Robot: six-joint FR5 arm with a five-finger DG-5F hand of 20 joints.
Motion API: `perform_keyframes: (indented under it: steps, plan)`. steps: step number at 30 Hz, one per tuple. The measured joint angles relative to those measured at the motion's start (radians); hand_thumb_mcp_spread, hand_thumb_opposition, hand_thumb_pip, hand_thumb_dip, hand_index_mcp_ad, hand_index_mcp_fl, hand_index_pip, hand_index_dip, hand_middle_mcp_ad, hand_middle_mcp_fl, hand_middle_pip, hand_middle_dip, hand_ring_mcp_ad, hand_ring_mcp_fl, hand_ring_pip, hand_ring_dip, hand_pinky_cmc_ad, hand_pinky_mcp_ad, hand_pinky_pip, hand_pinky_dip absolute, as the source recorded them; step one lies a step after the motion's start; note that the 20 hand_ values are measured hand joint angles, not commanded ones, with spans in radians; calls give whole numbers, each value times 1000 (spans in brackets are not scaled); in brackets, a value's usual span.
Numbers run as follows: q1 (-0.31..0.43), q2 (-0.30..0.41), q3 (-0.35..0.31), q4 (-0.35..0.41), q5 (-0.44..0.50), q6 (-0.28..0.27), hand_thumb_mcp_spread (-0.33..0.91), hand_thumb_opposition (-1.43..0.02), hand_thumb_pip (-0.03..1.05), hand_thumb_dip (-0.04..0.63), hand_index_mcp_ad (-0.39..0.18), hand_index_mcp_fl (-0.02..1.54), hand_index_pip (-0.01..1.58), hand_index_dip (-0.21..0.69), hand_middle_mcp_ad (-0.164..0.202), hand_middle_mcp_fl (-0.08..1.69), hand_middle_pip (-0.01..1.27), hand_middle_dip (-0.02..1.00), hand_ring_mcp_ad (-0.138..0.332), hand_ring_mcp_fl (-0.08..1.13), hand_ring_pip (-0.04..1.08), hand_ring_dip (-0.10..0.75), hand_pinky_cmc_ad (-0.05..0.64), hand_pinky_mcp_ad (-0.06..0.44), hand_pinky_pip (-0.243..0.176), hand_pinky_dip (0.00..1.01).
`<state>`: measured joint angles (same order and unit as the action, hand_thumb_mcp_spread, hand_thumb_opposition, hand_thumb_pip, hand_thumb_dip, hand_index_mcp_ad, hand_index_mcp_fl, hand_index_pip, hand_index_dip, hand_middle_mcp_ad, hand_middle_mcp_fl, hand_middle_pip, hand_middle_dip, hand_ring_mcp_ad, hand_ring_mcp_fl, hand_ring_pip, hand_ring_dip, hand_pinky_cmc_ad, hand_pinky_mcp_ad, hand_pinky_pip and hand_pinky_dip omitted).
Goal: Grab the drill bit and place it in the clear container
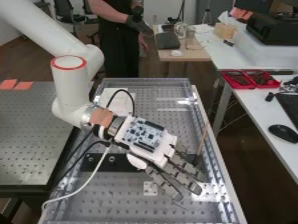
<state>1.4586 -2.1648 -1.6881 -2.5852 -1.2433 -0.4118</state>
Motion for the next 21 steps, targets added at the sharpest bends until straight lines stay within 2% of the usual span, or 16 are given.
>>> perform_keyframes:
  steps: [18,21]
  plan:
    - [0,0,1,-1,1,3,468,-815,508,239,-113,428,1011,265,106,187,133,157,162,14,101,51,379,288,-59,190]
    - [1,0,1,-2,5,2,468,-815,508,239,-113,443,1011,264,105,187,133,157,147,14,101,47,379,288,-59,190]
